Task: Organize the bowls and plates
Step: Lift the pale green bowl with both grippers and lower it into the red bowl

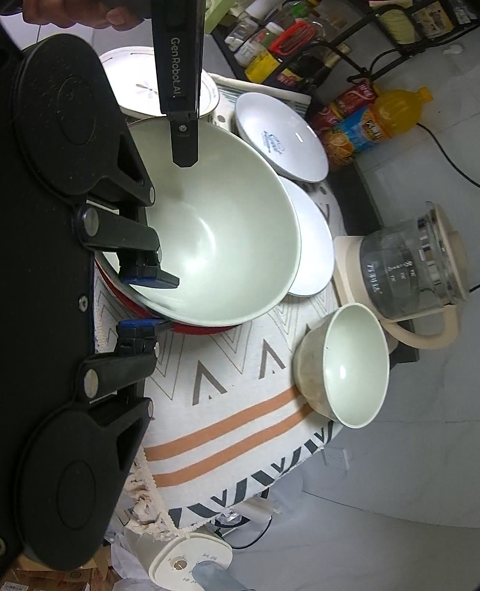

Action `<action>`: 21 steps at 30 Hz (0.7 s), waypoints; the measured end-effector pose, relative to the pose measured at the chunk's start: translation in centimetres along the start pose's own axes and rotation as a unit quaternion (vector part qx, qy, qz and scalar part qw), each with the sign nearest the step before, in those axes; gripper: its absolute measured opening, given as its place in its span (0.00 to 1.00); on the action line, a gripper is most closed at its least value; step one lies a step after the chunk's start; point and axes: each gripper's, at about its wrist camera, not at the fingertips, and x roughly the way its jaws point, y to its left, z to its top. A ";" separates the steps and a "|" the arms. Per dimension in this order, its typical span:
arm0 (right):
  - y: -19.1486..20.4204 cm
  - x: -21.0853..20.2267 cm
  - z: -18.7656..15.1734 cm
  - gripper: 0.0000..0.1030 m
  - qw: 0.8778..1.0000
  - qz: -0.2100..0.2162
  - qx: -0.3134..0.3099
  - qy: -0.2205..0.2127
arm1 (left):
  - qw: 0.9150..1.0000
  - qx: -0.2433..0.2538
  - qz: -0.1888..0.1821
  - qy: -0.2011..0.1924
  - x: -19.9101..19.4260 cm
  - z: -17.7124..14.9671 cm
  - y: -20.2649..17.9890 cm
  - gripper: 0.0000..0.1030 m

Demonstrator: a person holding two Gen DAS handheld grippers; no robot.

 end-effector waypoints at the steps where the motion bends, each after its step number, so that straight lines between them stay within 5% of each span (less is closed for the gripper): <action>1: 0.1 0.2 0.0 0.17 1.000 0.000 -0.001 0.001 | 1.000 0.000 0.001 0.004 0.2 0.0 0.1 0.18; 8: 0.5 1.2 0.4 0.22 1.000 -0.010 -0.014 0.008 | 1.000 0.004 0.015 0.008 0.9 0.4 0.4 0.21; 15: 0.5 1.1 0.7 0.27 1.000 -0.011 -0.025 0.005 | 1.000 -0.005 0.019 -0.014 0.2 1.5 0.6 0.49; 21: -0.6 0.0 1.5 0.54 1.000 -0.013 -0.005 -0.022 | 0.999 -0.006 0.013 -0.035 -0.3 2.4 0.0 0.63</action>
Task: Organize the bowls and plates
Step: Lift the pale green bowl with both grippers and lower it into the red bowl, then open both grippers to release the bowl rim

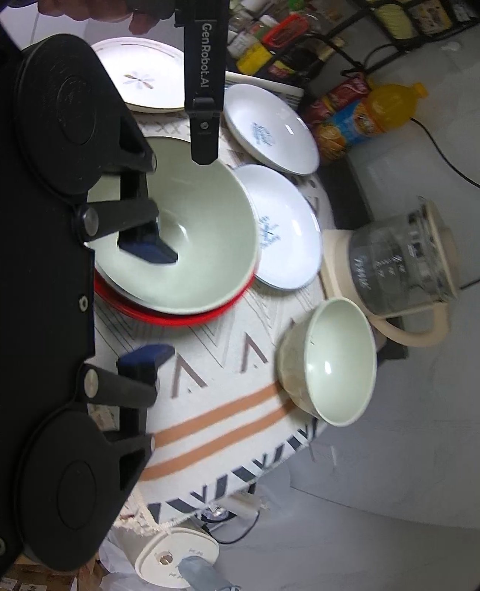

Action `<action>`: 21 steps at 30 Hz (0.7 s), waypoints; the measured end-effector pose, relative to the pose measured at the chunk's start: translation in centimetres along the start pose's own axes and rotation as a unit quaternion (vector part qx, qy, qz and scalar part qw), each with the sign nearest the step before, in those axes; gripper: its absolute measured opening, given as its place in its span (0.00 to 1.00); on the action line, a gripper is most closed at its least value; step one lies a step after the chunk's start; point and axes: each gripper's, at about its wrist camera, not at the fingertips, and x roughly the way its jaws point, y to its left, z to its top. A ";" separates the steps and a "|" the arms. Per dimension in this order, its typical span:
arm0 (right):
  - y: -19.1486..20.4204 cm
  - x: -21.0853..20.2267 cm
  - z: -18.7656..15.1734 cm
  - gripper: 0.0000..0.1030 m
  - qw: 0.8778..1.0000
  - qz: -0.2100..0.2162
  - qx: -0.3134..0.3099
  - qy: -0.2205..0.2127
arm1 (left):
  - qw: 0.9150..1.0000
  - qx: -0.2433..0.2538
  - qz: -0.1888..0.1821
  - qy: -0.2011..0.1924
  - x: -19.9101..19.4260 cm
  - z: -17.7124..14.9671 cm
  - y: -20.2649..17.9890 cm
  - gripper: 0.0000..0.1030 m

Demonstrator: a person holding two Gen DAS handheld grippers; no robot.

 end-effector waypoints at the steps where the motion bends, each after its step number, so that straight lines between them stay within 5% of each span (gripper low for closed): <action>1: -0.2 -0.1 0.2 0.56 1.000 -0.001 0.003 -0.005 | 1.000 0.000 -0.001 -0.001 0.0 0.2 -0.2 0.64; 8: -1.9 -1.0 1.8 0.81 0.999 -0.006 0.033 -0.041 | 1.000 0.008 -0.005 -0.021 0.0 2.0 -1.3 0.75; 21: -5.9 -0.3 4.3 0.80 0.994 -0.017 0.079 -0.074 | 0.999 0.033 -0.035 -0.026 3.3 6.2 -4.3 0.75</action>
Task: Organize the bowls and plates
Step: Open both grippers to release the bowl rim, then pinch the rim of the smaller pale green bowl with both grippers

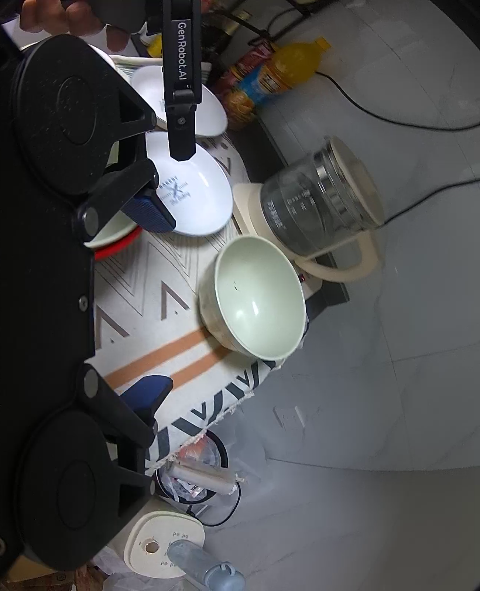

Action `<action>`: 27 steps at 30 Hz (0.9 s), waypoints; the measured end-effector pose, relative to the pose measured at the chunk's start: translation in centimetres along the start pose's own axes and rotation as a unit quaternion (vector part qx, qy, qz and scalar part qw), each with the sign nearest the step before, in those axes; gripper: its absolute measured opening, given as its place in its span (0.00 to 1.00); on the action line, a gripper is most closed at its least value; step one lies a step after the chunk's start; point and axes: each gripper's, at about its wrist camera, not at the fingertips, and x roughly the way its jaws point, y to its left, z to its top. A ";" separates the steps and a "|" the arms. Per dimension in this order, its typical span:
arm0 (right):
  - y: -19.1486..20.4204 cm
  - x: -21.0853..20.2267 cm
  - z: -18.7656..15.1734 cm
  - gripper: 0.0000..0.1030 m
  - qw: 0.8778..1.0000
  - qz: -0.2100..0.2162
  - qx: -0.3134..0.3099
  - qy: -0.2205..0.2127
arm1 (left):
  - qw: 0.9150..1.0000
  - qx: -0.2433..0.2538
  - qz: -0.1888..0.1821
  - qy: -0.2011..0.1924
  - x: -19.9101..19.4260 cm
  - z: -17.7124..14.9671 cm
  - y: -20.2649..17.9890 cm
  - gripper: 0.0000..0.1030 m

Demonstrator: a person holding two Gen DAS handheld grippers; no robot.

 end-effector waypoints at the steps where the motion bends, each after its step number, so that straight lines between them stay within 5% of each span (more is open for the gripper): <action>1: -0.2 0.3 0.2 0.80 1.000 0.000 0.005 0.001 | 1.000 0.000 0.000 0.001 0.4 0.3 -0.1 0.75; 16: -1.3 5.9 3.7 0.66 0.999 -0.017 0.039 0.012 | 1.000 0.007 -0.001 0.004 6.8 4.6 -1.0 0.69; 27: -1.4 10.2 5.4 0.45 0.997 -0.029 0.062 0.041 | 0.999 0.004 0.003 0.039 11.4 6.1 -1.3 0.49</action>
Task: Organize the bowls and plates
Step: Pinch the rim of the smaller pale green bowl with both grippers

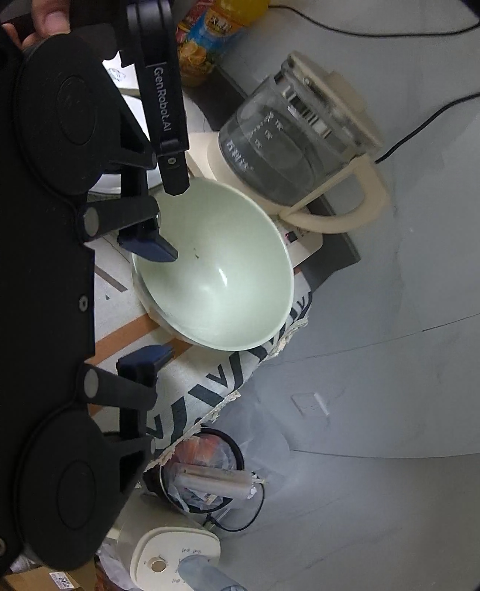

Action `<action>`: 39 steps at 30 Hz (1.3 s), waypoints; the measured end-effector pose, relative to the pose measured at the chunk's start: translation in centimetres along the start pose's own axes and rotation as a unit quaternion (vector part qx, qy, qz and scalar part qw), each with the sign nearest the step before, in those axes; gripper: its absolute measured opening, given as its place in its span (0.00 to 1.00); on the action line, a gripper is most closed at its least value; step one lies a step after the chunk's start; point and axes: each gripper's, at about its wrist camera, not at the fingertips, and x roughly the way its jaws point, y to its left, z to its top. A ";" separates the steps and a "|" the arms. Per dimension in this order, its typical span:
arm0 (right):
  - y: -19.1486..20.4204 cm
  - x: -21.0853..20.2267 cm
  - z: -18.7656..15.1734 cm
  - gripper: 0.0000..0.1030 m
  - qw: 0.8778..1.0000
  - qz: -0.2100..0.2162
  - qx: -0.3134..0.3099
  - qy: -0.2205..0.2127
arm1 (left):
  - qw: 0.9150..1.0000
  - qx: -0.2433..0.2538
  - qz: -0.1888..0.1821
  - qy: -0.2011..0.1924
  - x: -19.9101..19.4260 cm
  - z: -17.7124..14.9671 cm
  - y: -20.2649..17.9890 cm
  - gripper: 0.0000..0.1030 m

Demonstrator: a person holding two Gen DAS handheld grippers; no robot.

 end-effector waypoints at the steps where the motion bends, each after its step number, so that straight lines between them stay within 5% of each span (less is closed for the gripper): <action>1: 0.0 0.3 0.2 0.45 1.000 -0.002 0.002 0.003 | 1.000 -0.001 -0.001 0.003 0.3 0.0 -0.1 0.49; 4: 0.1 1.3 0.4 0.44 1.000 -0.014 0.004 0.012 | 1.000 0.000 0.000 0.013 1.5 0.0 -0.3 0.45; 11: 0.2 3.6 0.1 0.29 0.999 -0.015 0.009 0.041 | 0.999 -0.011 -0.014 0.028 2.8 -0.3 -0.7 0.19; 39: 1.3 -4.3 -1.9 0.24 0.999 0.006 -0.030 -0.029 | 0.999 -0.019 -0.013 -0.026 -5.4 -3.6 -1.4 0.19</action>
